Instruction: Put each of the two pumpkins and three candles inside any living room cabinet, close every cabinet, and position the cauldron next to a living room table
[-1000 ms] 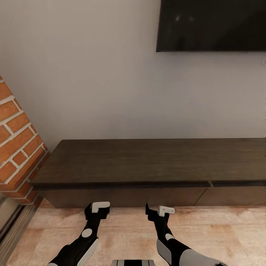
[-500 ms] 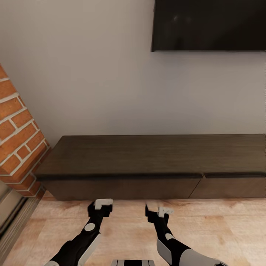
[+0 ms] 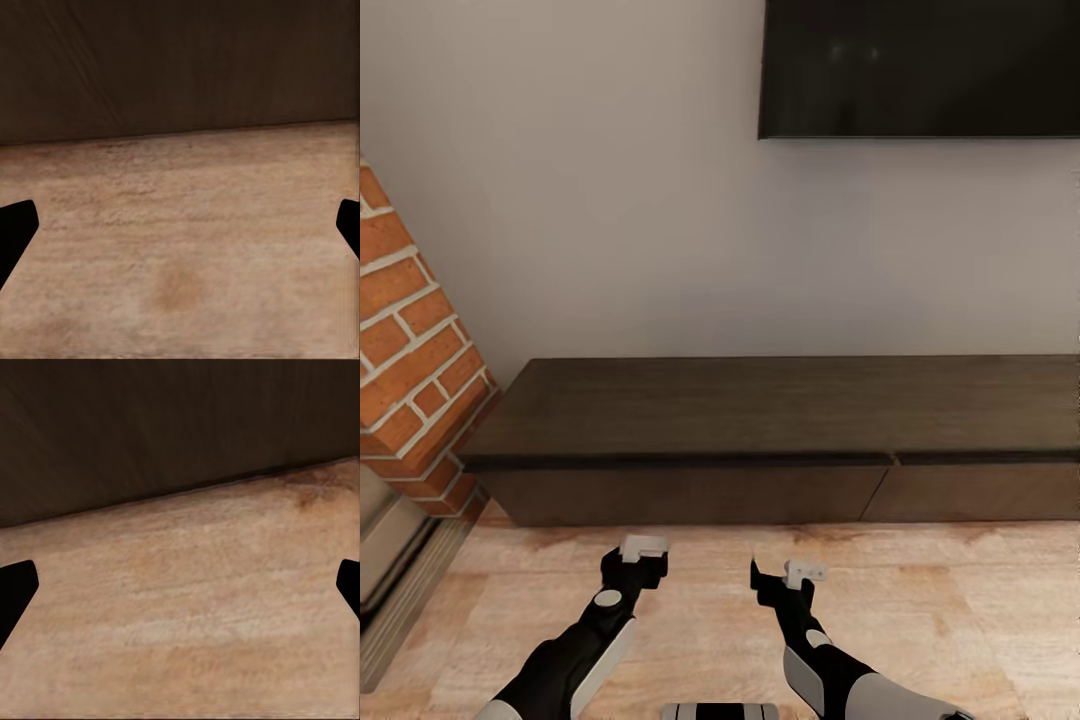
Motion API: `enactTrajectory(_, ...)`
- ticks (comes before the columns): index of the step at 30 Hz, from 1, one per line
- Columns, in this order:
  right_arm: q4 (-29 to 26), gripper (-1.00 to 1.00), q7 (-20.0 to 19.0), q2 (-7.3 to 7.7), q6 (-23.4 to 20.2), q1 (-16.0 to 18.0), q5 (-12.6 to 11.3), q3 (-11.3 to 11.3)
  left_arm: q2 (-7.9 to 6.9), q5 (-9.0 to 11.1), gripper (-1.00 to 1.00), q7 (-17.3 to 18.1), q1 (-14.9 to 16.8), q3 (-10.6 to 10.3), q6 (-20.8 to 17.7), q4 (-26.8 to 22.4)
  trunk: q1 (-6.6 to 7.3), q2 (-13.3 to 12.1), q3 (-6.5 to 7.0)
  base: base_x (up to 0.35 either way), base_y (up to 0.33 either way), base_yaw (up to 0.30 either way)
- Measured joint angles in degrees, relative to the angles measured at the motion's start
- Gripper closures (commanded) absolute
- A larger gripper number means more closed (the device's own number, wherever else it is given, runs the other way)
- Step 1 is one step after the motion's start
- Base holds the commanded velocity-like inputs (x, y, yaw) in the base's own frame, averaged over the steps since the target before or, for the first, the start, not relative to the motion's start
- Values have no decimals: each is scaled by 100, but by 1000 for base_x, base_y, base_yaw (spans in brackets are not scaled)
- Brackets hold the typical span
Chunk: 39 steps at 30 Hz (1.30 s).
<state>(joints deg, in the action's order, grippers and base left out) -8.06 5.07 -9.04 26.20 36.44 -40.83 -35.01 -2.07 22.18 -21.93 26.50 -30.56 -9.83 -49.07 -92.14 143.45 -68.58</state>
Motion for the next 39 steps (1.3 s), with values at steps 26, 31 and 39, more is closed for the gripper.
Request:
enactTrajectory(26,-11,-100,-87,-1,-695,0,18,0,25,-260,-100,25,11,158,-1850,-490,220,-341,520,-4,0,0)
enactTrajectory(31,-13,-100,-88,-1,-760,0,17,1,28,-220,-100,46,21,300,-1879,-505,330,-542,610,0,0,0)
enactTrajectory(39,-13,-100,-88,0,-742,0,17,-1,27,-191,-100,92,-6,641,-2526,-524,505,-862,754,0,0,0)
